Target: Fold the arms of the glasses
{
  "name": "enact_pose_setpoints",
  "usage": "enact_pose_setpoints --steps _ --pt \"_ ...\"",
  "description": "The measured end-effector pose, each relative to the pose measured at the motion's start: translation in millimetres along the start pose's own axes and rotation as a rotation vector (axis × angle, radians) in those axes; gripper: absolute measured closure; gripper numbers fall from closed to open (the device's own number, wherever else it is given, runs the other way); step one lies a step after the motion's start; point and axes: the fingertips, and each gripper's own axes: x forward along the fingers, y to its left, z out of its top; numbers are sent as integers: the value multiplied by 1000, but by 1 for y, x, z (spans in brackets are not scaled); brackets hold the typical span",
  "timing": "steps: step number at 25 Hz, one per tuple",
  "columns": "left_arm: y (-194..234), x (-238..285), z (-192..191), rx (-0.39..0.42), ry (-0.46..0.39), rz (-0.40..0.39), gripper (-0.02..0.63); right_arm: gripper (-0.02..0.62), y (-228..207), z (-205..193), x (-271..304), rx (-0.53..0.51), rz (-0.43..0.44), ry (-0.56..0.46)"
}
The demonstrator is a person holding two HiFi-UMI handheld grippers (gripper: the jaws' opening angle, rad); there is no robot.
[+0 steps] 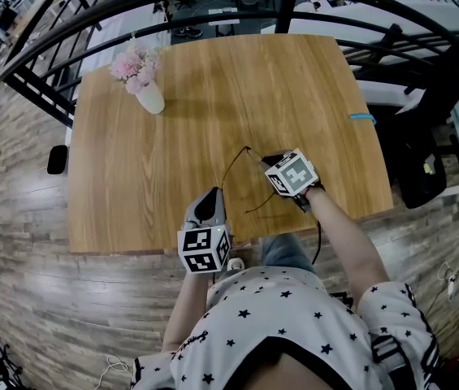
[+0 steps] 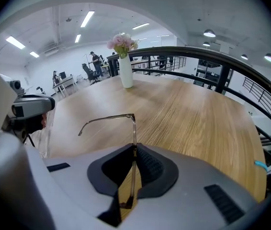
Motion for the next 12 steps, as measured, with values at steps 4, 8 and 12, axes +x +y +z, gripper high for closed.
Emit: enact_pose_setpoints --steps 4,8,12 --pt "3 -6 3 9 -12 -6 598 563 5 5 -11 33 -21 -35" --pt "12 -14 3 8 -14 5 598 563 13 8 -24 71 -39 -67" --pt "16 -21 3 6 -18 4 598 563 22 10 -39 112 -45 -106"
